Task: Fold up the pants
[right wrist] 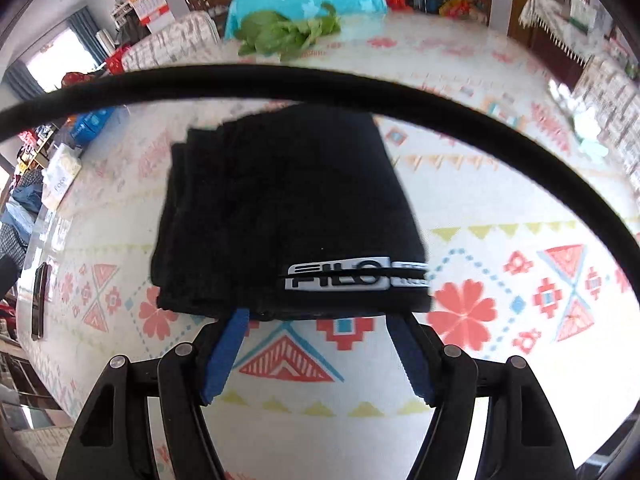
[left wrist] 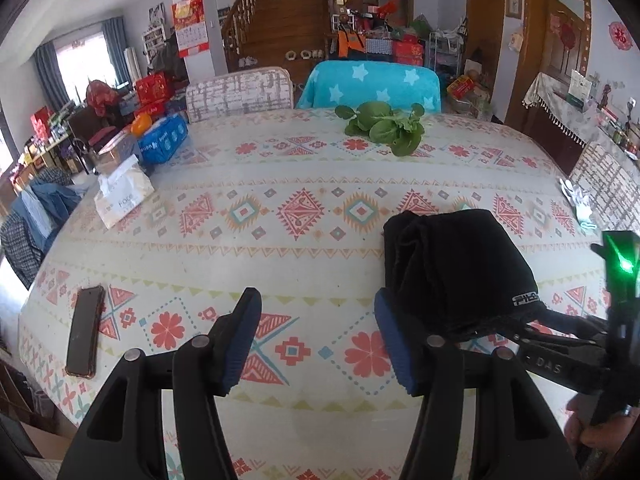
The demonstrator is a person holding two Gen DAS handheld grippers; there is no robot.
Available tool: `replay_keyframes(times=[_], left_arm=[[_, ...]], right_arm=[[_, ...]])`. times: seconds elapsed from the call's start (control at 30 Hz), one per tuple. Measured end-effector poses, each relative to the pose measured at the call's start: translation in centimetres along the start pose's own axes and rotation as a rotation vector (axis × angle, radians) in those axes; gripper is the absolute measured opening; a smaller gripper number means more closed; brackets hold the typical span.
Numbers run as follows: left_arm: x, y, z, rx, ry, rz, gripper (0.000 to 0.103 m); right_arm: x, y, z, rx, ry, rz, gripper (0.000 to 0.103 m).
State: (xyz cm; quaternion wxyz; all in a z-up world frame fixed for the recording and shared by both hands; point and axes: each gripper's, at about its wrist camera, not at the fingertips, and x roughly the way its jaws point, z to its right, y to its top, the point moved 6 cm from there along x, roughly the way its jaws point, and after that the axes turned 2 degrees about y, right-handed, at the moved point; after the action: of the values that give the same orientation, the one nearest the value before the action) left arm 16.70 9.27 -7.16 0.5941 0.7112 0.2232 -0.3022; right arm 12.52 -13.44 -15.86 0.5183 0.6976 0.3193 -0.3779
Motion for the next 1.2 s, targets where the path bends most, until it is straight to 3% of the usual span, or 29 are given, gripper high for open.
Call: replay_keyframes(times=[0.07,0.17,0.27,0.4,0.53,0.67,0.93,1.2], left_arm=[[-1.2,0.6,0.3,-0.003,0.057,0.073,0.074],[-4.2,1.7,1.0,-0.019,0.132,0.204,0.099],[-6.6,2.4,1.6,-0.024,0.156,0.279,0.103],[-7.4,2.4,2.1,-0.058,0.182,0.260,0.103],[-7.6,2.3,2.7,-0.071,0.211,0.255,0.103],[-8.2,1.8,3.5,-0.089,0.170,0.241,0.103],[-8.5,0.1,4.7,-0.109,0.112,0.194,0.103],[-7.5,-2.7,5.6,-0.139,0.055,0.090,0.103]], right_arm=[[-2.3,0.0,0.2,-0.012,-0.007,0.059,0.076],[-6.2,0.1,0.5,-0.048,-0.037,0.188,0.077],[-9.6,0.4,0.8,-0.077,-0.077,0.307,0.087],[-12.3,0.1,1.8,-0.072,-0.130,0.404,0.100],[-12.5,-0.1,3.2,-0.053,-0.148,0.396,0.100],[-13.1,-1.1,3.8,-0.070,-0.166,0.405,0.100],[-11.8,-2.5,5.1,-0.064,-0.179,0.328,0.100],[-10.3,-4.0,5.3,-0.103,-0.182,0.260,0.100]])
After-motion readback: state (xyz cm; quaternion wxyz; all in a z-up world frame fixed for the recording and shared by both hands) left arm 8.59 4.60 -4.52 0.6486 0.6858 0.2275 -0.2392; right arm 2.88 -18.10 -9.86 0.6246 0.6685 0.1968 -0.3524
